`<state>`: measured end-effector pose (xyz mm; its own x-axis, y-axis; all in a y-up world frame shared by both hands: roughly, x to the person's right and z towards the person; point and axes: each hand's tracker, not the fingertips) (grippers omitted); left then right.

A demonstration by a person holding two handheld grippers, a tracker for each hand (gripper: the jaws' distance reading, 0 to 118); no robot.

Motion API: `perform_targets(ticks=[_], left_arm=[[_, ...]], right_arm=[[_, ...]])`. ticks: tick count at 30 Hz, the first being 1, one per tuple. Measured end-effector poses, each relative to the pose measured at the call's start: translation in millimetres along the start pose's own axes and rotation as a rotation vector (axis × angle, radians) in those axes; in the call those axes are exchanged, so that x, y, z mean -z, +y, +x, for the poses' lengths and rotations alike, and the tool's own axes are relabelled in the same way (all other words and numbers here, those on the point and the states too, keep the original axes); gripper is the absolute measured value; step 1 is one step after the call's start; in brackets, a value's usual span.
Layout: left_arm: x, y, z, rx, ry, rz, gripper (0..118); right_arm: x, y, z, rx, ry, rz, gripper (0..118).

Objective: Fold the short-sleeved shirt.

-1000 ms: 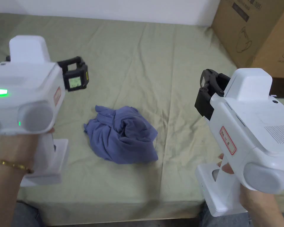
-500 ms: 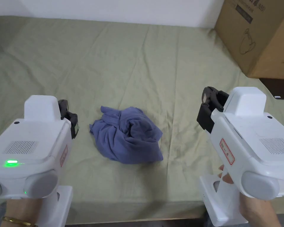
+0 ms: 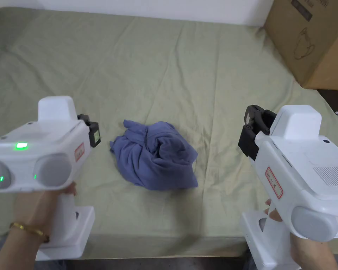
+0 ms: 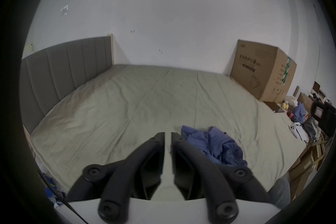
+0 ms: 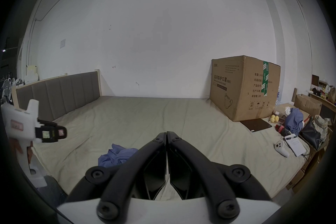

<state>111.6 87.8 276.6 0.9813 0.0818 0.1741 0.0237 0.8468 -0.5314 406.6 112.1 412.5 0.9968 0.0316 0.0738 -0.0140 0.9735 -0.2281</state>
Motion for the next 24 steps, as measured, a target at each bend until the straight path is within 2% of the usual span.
perform_targets(ticks=[1, 2, 3, 5, 6, 9, 13, 18, 19, 20, 21, 22, 23, 24], left_arm=[[10.2, 6.2, 1.2, 0.007, 0.001, -0.035, 19], [21.6, 11.3, 2.3, 0.0, -0.003, -0.063, 34], [34.3, 17.2, 2.8, 0.006, -0.018, -0.111, 64], [64.0, 22.7, 3.2, -0.009, -0.055, -0.191, 103], [79.2, 24.8, 2.8, -0.01, -0.076, -0.227, 118], [120.5, 26.5, 6.9, 0.02, -0.036, -0.329, 118], [172.7, 19.1, 11.3, 0.026, -0.061, -0.495, 118], [216.0, -0.4, 18.7, 0.082, -0.017, -0.623, 118], [222.2, -5.1, 19.9, 0.093, -0.015, -0.637, 115], [225.6, -8.7, 20.7, 0.083, -0.013, -0.648, 108], [227.2, -9.5, 22.0, 0.059, -0.021, -0.66, 93], [226.7, -9.8, 23.9, 0.013, -0.065, -0.67, 73], [227.2, -10.8, 21.4, -0.029, -0.11, -0.675, 44], [225.7, -11.8, 23.0, -0.071, -0.17, -0.678, 24]], right_arm=[[0.3, 0.1, -0.1, -0.002, 0.002, 0.0, 0], [-0.3, 1.7, -2.0, -0.003, 0.005, 0.0, 0], [0.0, 3.0, -3.3, -0.007, 0.008, -0.001, 0], [1.7, 4.3, -3.3, -0.012, 0.011, -0.004, 0], [3.6, 4.0, -2.2, -0.013, 0.012, -0.007, 0], [7.6, 3.4, -0.3, -0.02, 0.01, -0.015, 0], [17.4, 0.1, 4.3, -0.016, 0.001, -0.042, 0], [27.9, -5.8, 8.7, -0.01, -0.016, -0.076, 0], [30.5, -8.0, 10.4, -0.008, -0.018, -0.083, 0], [32.5, -9.9, 11.7, -0.005, -0.02, -0.091, 0], [34.2, -11.7, 12.9, -0.002, -0.024, -0.098, 0], [36.0, -13.6, 14.0, 0.0, -0.031, -0.106, 0], [37.5, -15.2, 15.2, 0.004, -0.035, -0.112, 0], [38.6, -16.7, 16.4, 0.01, -0.038, -0.118, 0]])
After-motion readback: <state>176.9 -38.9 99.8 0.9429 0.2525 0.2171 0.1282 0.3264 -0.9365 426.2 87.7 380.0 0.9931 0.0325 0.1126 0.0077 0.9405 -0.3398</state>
